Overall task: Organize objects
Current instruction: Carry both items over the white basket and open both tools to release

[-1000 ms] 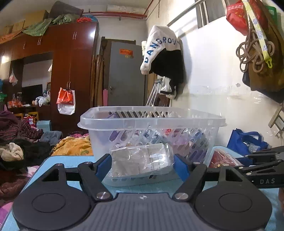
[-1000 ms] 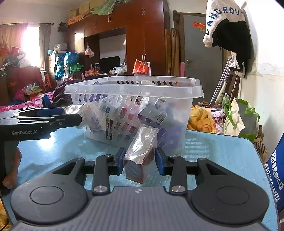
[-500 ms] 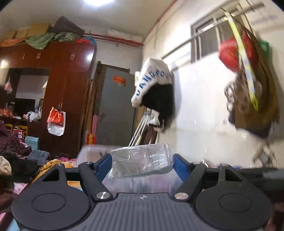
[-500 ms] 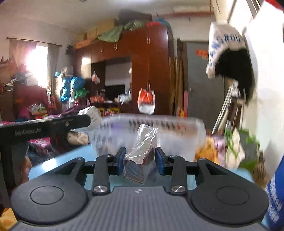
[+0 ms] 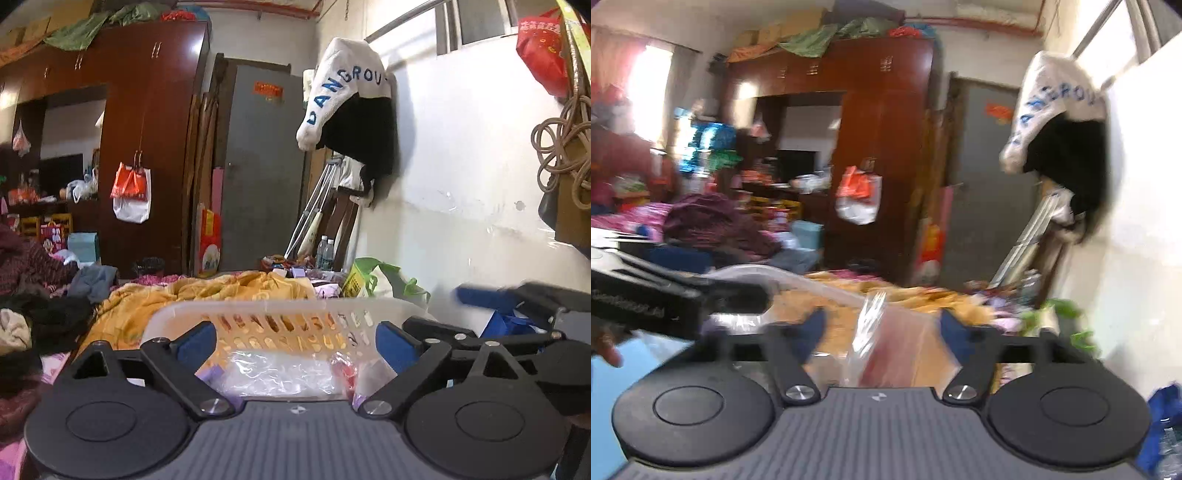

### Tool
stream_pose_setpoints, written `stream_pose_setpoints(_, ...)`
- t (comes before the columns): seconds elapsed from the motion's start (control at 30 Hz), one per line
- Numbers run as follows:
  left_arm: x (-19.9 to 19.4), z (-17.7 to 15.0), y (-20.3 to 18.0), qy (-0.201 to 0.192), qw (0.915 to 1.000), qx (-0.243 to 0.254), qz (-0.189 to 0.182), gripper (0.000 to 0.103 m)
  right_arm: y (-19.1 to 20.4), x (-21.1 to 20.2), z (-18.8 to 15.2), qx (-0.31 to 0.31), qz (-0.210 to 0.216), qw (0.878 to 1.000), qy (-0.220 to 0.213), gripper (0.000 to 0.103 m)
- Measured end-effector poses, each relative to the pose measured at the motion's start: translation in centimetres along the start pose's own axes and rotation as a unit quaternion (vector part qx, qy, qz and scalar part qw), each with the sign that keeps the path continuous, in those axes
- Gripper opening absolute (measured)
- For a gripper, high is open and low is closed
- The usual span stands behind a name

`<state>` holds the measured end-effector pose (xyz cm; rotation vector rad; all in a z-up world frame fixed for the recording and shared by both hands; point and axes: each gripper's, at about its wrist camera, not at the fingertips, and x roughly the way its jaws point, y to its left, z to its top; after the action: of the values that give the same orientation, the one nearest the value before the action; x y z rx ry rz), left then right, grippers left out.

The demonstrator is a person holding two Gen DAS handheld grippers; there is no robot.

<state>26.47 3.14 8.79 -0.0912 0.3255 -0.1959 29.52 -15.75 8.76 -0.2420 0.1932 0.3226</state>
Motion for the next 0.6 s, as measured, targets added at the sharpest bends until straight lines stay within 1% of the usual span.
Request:
stream_pose_setpoints(0.03,-0.5,-0.2,0.2,-0.008,1.0000,-0.003,-0.001,0.095,-0.1,-0.5,-0.3,0.004,0.008,1.000,-0.007,0.085)
stream_pose_setpoints(0.07,-1.1,-0.5,0.4,-0.016,0.9999,-0.004,-0.002,0.095,-0.2,-1.1,-0.5,0.011,0.024,1.000,-0.008,0.090)
stream_pose_setpoints(0.1,-1.9,-0.8,0.5,-0.029,0.9996,-0.003,-0.004,0.095,-0.3,-1.7,-0.8,0.019,0.035,0.999,-0.007,0.098)
stream_pose_setpoints(0.13,-2.5,-1.0,0.4,-0.038,0.9993,-0.001,-0.004,0.096,-0.2,-2.2,-1.0,0.020,0.035,0.999,-0.008,0.102)
stream_pose_setpoints(0.2,-4.1,-1.6,0.2,-0.055,0.9984,0.010,0.001,0.099,0.0,-3.3,-1.3,0.014,0.031,0.999,-0.015,0.103)
stream_pose_setpoints(0.23,-4.6,-1.8,0.1,-0.062,0.9980,0.016,0.003,0.102,0.1,-3.8,-1.5,0.014,0.035,0.999,-0.010,0.103)
stream_pose_setpoints(0.3,-5.1,-1.9,-0.5,-0.054,0.9983,0.023,0.005,0.103,0.2,-4.6,-1.7,0.025,0.049,0.998,0.012,0.103)
stream_pose_setpoints(0.37,-5.6,-2.2,-0.8,-0.043,0.9987,0.027,-0.001,0.103,0.0,-4.7,-1.8,0.031,0.051,0.998,0.027,0.103)
stream_pose_setpoints(0.47,-6.0,-2.6,-1.3,-0.036,0.9984,0.039,0.020,0.103,-0.4,-4.9,-2.0,0.047,0.030,0.998,0.041,0.103)
stream_pose_setpoints(0.6,-6.2,-2.9,-1.5,-0.019,0.9982,0.043,0.037,0.103,-1.0,-5.0,-2.3,0.070,0.029,0.995,0.057,0.103)
